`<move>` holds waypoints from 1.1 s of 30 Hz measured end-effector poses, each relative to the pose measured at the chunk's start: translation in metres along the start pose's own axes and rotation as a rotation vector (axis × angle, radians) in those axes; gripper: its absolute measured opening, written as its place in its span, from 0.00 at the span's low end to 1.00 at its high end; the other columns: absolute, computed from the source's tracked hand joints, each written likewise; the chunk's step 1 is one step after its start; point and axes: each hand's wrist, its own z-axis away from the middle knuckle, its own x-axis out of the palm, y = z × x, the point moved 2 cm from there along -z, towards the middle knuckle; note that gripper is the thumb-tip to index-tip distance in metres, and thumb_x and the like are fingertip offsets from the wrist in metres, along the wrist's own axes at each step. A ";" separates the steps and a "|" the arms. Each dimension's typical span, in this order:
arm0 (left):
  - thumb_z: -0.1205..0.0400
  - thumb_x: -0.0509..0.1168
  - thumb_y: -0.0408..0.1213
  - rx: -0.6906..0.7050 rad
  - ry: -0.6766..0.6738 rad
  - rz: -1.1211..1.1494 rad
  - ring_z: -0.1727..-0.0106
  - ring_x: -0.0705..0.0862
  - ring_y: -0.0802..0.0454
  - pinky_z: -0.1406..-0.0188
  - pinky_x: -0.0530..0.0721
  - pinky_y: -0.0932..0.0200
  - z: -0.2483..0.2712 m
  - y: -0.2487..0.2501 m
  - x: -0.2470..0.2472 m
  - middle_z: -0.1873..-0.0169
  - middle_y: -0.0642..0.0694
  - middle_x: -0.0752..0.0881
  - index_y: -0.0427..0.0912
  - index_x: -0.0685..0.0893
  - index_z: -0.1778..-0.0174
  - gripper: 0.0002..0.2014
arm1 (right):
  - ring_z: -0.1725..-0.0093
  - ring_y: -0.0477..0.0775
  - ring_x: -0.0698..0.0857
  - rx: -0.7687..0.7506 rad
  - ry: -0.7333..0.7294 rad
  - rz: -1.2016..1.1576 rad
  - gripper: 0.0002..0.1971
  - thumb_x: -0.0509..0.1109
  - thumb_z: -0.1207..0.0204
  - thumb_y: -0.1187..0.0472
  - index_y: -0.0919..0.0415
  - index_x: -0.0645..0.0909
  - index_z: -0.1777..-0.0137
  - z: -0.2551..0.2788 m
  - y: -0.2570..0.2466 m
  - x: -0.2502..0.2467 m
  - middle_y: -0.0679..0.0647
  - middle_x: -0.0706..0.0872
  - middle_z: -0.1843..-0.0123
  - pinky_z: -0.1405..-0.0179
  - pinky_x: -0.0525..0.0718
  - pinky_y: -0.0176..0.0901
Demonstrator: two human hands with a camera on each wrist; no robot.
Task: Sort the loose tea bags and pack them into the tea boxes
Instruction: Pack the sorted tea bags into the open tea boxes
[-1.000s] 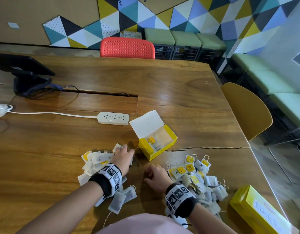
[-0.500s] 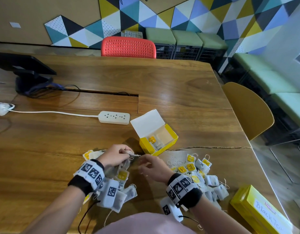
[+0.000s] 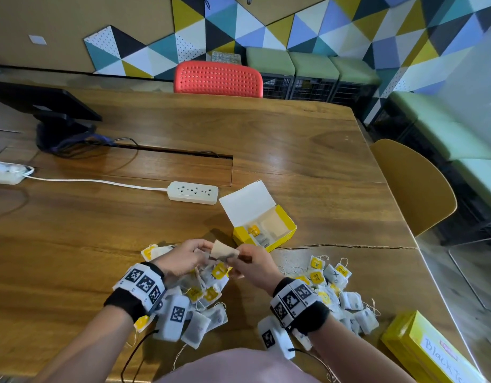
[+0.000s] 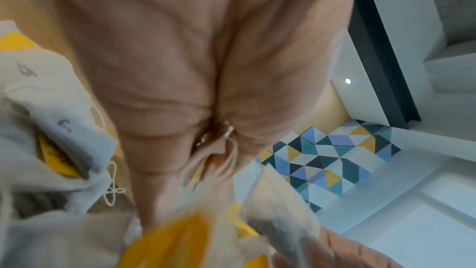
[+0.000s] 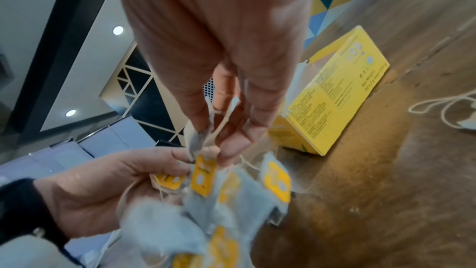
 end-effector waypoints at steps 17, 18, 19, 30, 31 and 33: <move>0.17 0.53 0.16 -0.064 -0.061 0.550 0.48 0.89 0.38 0.48 0.88 0.53 0.005 0.012 -0.004 0.38 0.23 0.81 0.29 0.74 0.34 0.17 | 0.58 0.43 0.84 -0.247 0.101 -0.164 0.14 0.74 0.26 0.69 0.45 0.85 0.59 0.010 -0.044 -0.028 0.47 0.89 0.56 0.53 0.84 0.40; 0.16 0.53 0.17 -0.050 -0.066 0.551 0.47 0.89 0.39 0.45 0.86 0.53 0.005 0.012 -0.003 0.38 0.23 0.81 0.28 0.73 0.32 0.17 | 0.59 0.40 0.84 -0.264 0.137 -0.162 0.14 0.75 0.27 0.68 0.44 0.85 0.61 0.009 -0.046 -0.030 0.44 0.89 0.58 0.54 0.84 0.37; 0.16 0.54 0.18 -0.035 -0.060 0.548 0.46 0.88 0.39 0.45 0.86 0.54 0.006 0.012 -0.002 0.38 0.24 0.81 0.28 0.73 0.31 0.17 | 0.60 0.37 0.83 -0.287 0.201 -0.123 0.14 0.76 0.28 0.67 0.43 0.85 0.62 0.009 -0.047 -0.032 0.43 0.88 0.60 0.57 0.82 0.31; 0.13 0.57 0.35 0.031 0.047 0.673 0.53 0.89 0.49 0.56 0.89 0.61 0.008 0.022 0.011 0.48 0.35 0.89 0.34 0.84 0.41 0.13 | 0.53 0.48 0.81 -0.605 0.209 0.421 0.09 0.78 0.32 0.55 0.55 0.91 0.53 -0.003 -0.036 0.000 0.51 0.87 0.54 0.50 0.68 0.28; 0.14 0.59 0.32 0.037 0.054 0.671 0.52 0.89 0.48 0.56 0.89 0.61 0.008 0.023 0.009 0.47 0.34 0.89 0.33 0.84 0.40 0.12 | 0.52 0.43 0.81 -0.575 0.182 0.379 0.08 0.76 0.29 0.56 0.54 0.91 0.50 -0.002 -0.035 0.000 0.50 0.87 0.52 0.48 0.70 0.28; 0.16 0.60 0.24 0.043 0.059 0.644 0.51 0.90 0.46 0.55 0.90 0.60 0.008 0.021 0.004 0.45 0.31 0.87 0.32 0.82 0.37 0.14 | 0.53 0.37 0.82 -0.482 0.173 0.234 0.09 0.74 0.26 0.60 0.54 0.89 0.47 0.000 -0.036 -0.005 0.47 0.86 0.50 0.49 0.77 0.27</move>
